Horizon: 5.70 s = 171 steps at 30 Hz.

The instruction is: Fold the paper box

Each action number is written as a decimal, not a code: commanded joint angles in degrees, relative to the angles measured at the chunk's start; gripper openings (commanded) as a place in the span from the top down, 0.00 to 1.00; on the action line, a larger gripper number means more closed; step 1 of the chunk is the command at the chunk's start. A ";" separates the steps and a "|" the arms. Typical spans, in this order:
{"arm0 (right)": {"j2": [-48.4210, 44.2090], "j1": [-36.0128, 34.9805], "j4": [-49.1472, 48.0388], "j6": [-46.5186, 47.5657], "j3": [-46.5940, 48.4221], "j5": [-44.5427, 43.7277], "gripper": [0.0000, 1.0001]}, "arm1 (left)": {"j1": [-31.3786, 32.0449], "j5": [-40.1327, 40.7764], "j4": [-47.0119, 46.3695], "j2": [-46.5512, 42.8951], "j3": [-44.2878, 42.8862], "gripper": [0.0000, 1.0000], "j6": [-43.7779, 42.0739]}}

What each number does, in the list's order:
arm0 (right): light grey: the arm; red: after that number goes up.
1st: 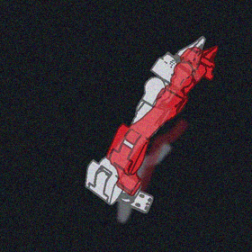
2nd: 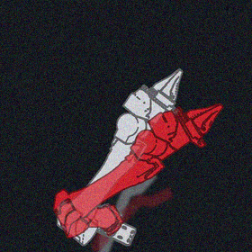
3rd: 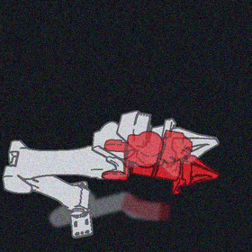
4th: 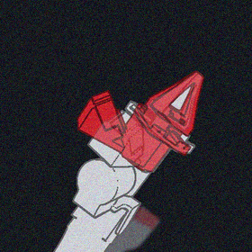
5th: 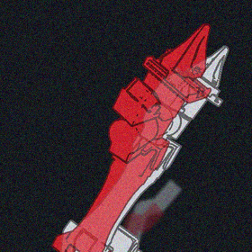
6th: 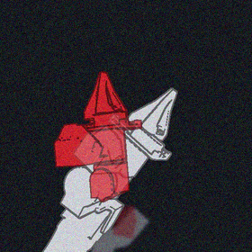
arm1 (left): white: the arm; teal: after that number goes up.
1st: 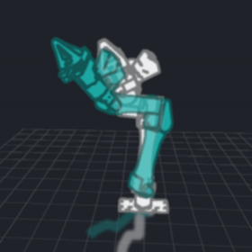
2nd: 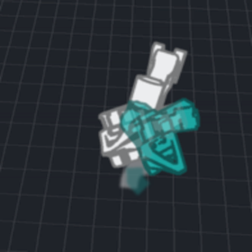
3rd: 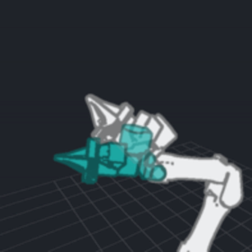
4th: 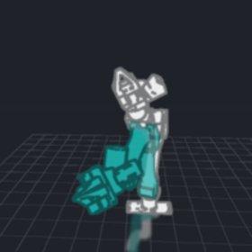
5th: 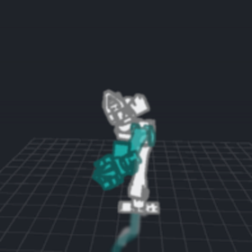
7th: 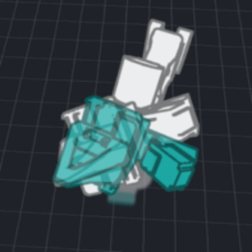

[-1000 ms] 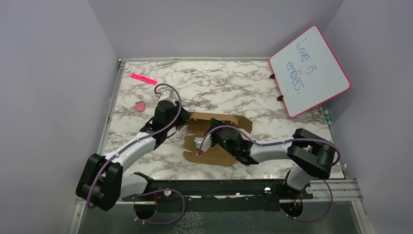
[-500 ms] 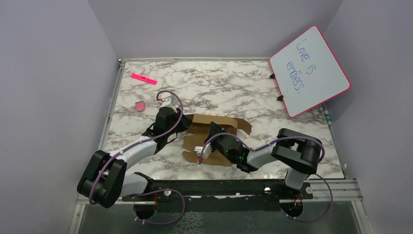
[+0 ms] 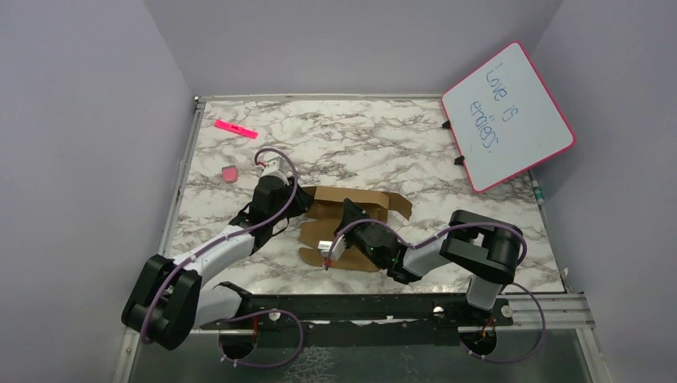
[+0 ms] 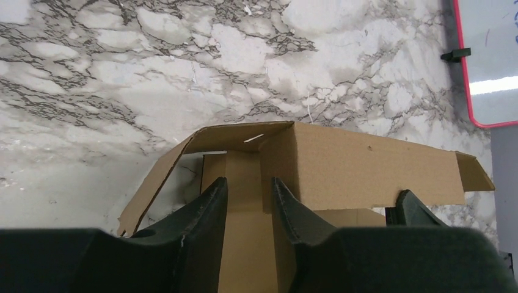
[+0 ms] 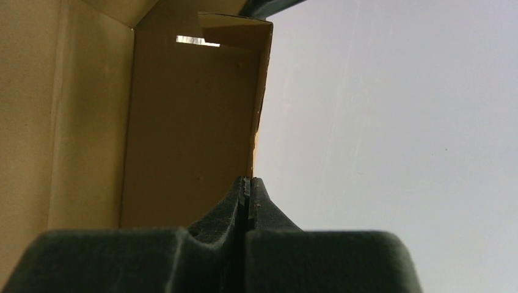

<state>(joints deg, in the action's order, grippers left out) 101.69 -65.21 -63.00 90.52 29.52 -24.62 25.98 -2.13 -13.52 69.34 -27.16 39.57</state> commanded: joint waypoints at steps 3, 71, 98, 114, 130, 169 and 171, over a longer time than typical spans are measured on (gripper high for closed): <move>1.49 -0.62 -4.77 2.16 -1.10 -0.79 0.99 | 0.13 5.51 12.43 -10.29 -3.57 0.60 -4.29; 11.24 -0.71 -17.56 7.82 0.43 -1.41 0.99 | 6.97 -4.58 3.61 -11.93 5.40 0.92 3.58; 13.01 -0.88 -21.51 9.72 -1.12 -1.31 0.99 | 7.42 14.18 24.52 -24.81 -4.83 0.52 -5.99; 11.69 -0.88 -19.91 8.85 -0.78 -0.65 0.99 | 6.01 22.69 6.29 -16.31 6.83 0.38 -9.44; 10.74 -0.89 -18.17 7.84 -0.34 0.08 0.99 | 4.10 12.66 -11.07 -8.46 10.72 0.20 -20.07; 9.71 -0.91 -14.25 5.12 -0.25 0.29 0.99 | 3.99 3.93 -33.31 9.58 10.72 0.44 -21.62; 9.52 -0.98 -14.10 5.03 -0.34 0.28 0.99 | 4.06 4.13 -34.34 11.42 10.11 0.46 -21.27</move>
<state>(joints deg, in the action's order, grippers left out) 111.83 -65.63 -77.91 97.06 29.06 -26.02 29.98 0.93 -43.22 77.80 -15.18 17.10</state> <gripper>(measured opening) 0.017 0.559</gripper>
